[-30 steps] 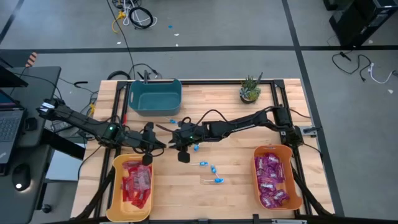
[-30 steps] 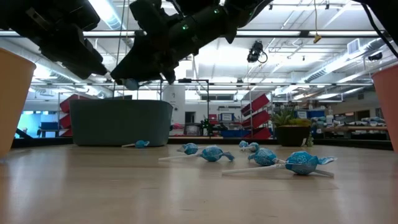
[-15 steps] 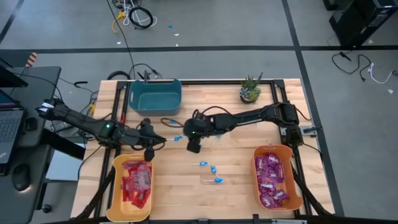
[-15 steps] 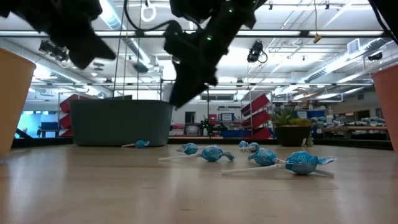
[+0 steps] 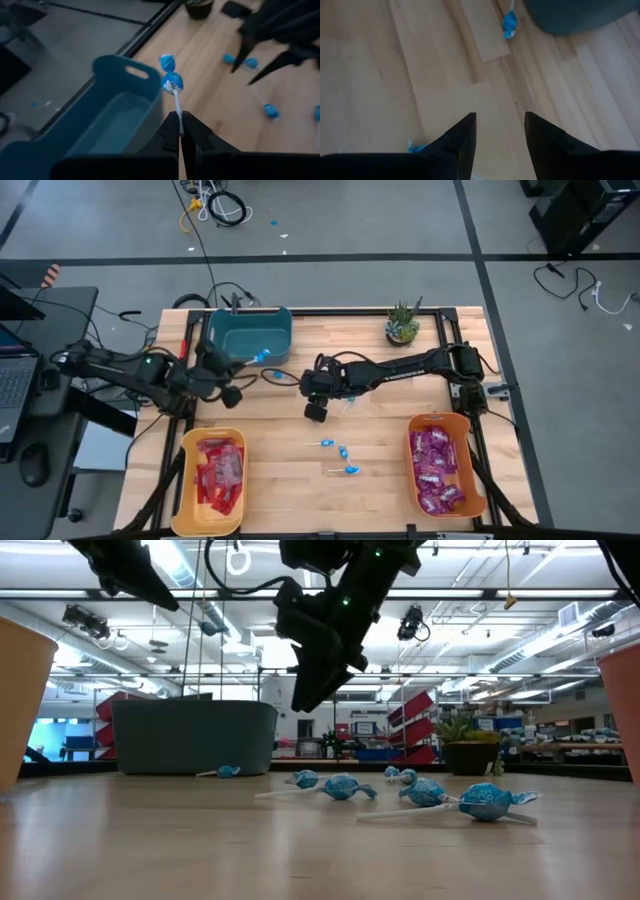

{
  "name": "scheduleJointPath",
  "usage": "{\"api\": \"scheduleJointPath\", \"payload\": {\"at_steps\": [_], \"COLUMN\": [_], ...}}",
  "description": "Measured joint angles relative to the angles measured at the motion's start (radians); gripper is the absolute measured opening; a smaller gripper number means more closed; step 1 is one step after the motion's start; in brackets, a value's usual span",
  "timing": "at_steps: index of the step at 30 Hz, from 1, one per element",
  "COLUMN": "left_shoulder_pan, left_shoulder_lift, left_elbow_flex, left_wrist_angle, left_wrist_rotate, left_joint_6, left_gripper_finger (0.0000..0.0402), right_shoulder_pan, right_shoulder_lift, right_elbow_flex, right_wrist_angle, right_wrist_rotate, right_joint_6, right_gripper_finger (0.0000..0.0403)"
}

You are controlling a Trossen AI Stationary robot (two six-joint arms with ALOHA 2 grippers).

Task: Sort candy
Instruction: Put the blue candy into the blue bin

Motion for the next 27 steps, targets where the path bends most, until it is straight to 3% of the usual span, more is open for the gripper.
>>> {"api": "scheduleJointPath", "payload": {"at_steps": [12,27], "left_shoulder_pan": [0.244,0.525], "left_shoulder_lift": [0.0,0.019], "left_elbow_flex": [0.012,0.012], "left_wrist_angle": [-0.281,-0.073], "left_wrist_rotate": [0.006,0.313], "left_joint_6": [-0.024,0.282], "left_gripper_finger": [0.0,0.0], "right_shoulder_pan": [0.001,0.001], "right_shoulder_lift": [0.0,0.002], "right_elbow_flex": [0.0,0.0], "right_wrist_angle": [0.022,0.058], "right_wrist_rotate": [0.0,0.0], "right_joint_6": [0.0,-0.011], "right_gripper_finger": [0.0154,0.0154]}}
